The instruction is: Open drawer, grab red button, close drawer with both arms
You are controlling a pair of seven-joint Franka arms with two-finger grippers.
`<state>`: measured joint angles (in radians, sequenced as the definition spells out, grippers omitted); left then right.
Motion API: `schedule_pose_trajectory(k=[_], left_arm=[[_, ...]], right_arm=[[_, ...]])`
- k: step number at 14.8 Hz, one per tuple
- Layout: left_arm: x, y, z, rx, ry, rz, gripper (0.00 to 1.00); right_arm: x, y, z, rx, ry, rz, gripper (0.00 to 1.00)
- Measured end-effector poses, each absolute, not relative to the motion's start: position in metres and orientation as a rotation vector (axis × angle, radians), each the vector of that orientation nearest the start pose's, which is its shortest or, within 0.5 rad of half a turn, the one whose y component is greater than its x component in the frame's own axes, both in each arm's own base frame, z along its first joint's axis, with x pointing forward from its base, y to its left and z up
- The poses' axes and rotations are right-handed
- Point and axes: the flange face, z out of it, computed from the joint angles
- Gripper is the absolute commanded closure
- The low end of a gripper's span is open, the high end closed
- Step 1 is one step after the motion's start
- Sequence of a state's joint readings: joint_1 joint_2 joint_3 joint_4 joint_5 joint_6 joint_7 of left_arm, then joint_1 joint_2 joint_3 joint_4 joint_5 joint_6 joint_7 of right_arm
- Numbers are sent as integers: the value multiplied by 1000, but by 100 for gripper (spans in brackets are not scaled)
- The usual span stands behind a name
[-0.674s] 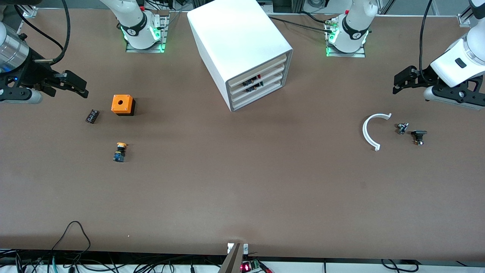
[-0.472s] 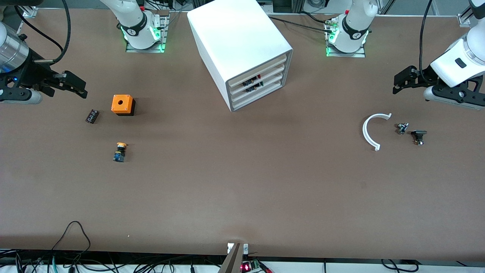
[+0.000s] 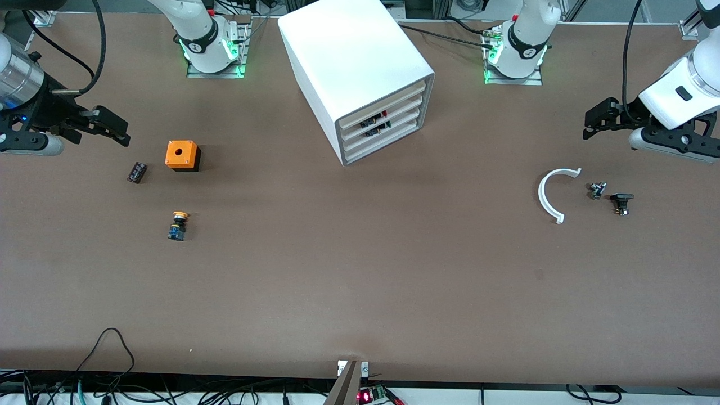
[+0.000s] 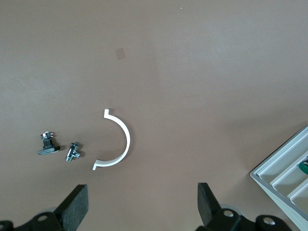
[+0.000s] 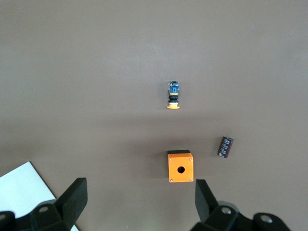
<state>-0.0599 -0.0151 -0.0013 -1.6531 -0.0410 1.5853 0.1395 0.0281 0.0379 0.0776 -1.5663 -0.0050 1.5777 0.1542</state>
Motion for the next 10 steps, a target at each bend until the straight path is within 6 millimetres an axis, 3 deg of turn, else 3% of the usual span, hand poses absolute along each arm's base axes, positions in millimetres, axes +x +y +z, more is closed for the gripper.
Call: schedule_pose_trajectory(k=[3, 5, 7, 10], left_arm=[[543, -38, 593, -3169, 283, 141, 0], [531, -46, 587, -3163, 302, 292, 0], [516, -66, 582, -3177, 357, 456, 0], [500, -92, 572, -3216, 430, 687, 0]], right_arm=[[566, 58, 575, -3150, 75, 139, 1], [569, 59, 559, -3150, 69, 174, 1], [574, 59, 545, -3148, 32, 179, 1], [583, 60, 509, -3145, 11, 128, 1]])
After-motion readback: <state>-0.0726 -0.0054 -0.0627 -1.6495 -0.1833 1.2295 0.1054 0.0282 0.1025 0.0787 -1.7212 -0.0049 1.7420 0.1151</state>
